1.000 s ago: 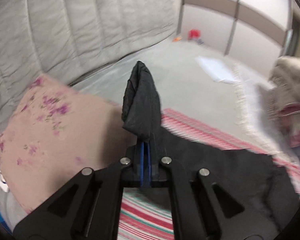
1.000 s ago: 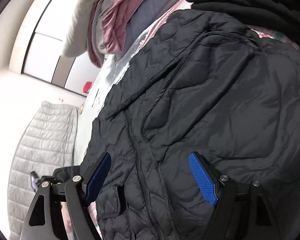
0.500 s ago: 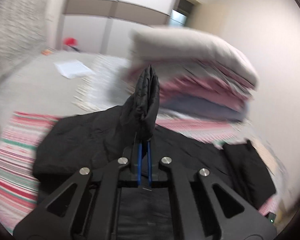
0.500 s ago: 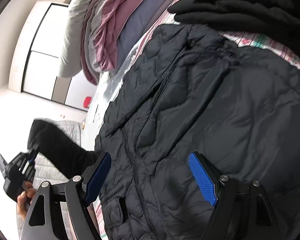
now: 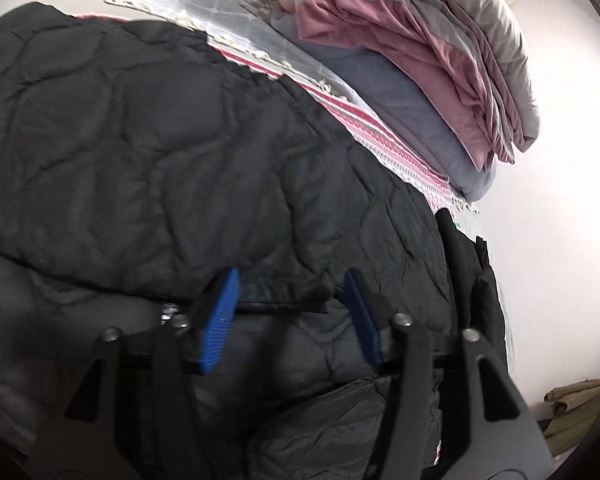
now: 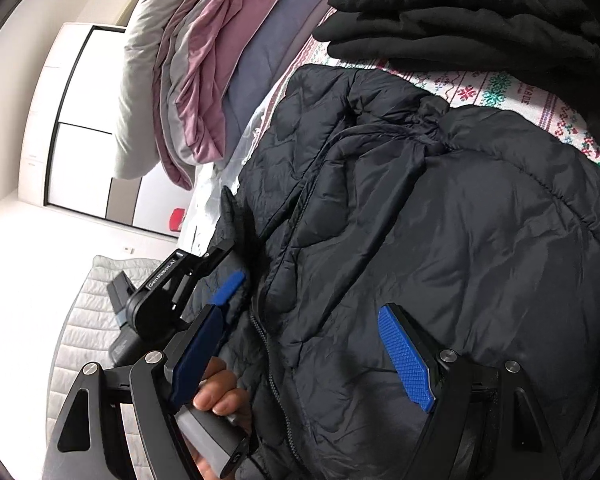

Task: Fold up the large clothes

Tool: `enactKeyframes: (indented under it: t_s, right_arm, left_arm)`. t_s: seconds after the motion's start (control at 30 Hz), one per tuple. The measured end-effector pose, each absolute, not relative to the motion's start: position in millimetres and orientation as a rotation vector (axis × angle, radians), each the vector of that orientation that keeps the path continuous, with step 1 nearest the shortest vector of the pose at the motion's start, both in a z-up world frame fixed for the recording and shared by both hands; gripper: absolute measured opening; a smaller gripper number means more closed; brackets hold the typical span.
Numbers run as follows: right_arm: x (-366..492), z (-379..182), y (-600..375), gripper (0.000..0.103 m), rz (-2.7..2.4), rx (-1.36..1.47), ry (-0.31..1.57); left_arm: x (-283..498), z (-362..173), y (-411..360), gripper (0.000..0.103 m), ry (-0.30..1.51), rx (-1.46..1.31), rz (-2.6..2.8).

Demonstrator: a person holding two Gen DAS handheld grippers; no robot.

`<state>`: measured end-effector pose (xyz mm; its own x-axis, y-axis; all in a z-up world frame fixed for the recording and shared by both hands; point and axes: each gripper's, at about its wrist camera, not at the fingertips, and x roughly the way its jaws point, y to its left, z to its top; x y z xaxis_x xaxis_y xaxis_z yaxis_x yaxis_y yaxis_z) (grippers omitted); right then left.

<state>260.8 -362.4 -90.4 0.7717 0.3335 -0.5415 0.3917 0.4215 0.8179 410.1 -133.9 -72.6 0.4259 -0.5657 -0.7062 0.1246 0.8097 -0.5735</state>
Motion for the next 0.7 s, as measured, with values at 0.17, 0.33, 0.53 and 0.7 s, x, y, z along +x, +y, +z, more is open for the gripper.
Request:
enactKeyframes:
  t_s: [0.17, 0.33, 0.53, 0.7]
  right_arm:
    - [263, -91, -360, 0.082, -0.036, 1.168, 0.734]
    - [265, -87, -358, 0.082, -0.031, 1.136, 0.743]
    - [269, -78, -356, 0.082, -0.021, 1.060, 0.752]
    - [266, -78, -368, 0.082, -0.047, 1.034, 0.744]
  left_arm:
    - [391, -56, -97, 0.066, 1.005, -0.500, -0.466]
    - [360, -44, -30, 0.067, 1.020, -0.562, -0.398]
    - [312, -22, 64, 0.067, 1.033, -0.446, -0.169]
    - [246, -18, 131, 0.078, 1.007, -0.348, -0.045]
